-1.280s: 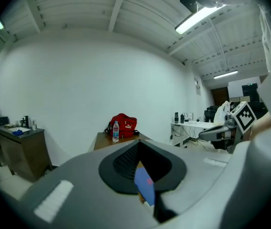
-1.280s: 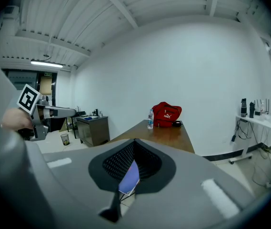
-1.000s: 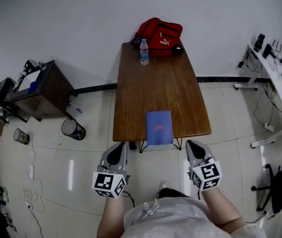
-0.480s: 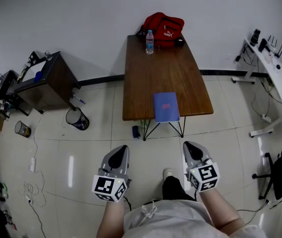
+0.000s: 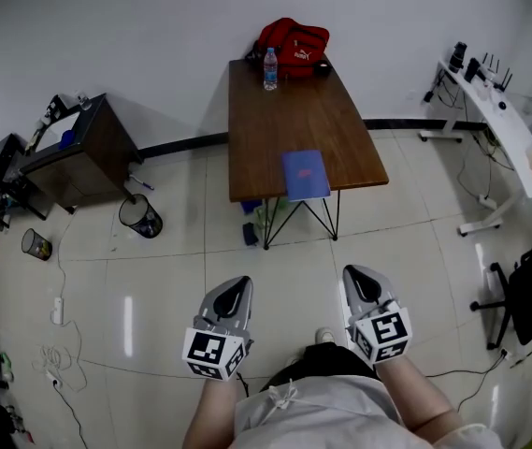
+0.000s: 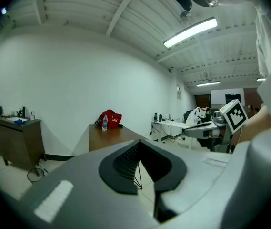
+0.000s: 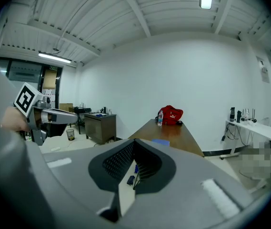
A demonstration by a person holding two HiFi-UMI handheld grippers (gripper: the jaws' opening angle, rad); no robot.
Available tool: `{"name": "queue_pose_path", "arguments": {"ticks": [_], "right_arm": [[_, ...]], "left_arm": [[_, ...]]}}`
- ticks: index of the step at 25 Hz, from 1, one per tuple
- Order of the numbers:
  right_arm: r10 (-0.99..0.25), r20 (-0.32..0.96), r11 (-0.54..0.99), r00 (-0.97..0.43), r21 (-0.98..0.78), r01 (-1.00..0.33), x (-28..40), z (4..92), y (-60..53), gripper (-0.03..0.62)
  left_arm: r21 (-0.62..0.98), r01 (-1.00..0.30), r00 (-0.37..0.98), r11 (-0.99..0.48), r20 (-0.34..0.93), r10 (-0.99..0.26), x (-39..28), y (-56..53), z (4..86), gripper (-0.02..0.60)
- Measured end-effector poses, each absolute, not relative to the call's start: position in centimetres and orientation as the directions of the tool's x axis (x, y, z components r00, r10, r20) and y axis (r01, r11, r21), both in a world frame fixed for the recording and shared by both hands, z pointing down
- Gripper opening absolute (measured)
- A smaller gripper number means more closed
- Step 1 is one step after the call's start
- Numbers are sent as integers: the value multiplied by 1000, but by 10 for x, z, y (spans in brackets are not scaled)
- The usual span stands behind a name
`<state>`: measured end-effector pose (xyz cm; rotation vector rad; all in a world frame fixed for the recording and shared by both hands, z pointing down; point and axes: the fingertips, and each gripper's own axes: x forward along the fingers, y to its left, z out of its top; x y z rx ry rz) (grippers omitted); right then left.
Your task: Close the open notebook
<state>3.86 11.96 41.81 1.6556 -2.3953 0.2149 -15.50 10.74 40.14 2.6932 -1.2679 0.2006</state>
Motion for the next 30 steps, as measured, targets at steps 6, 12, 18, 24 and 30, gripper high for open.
{"name": "queue_pose_path", "arguments": {"ticks": [6,12,18,24,30], "right_arm": [[-887,256,392,-383,-20,-920,27,416,143,6],[-878,257,413,-404,-20,-911,35,415,157,6],[-873,241,433,-424,-15,-901,48,407,163,6],[-872,236,436,-429,-25,-899,64,407,167,6],[-874,217,439,-435,-33,-898,73,403,169,6]], "left_arm": [[87,-767,640,-635,163,-751,-154,132,393,6],[102,-786,619,-610,137,-773,-148,143,387,6],[148,-777,627,-612,86,-774,-131,152,378,6],[134,-774,630,-619,71,-773,-113,158,372,6],[117,-797,603,-593,88,-793,-108,159,371,6]]}}
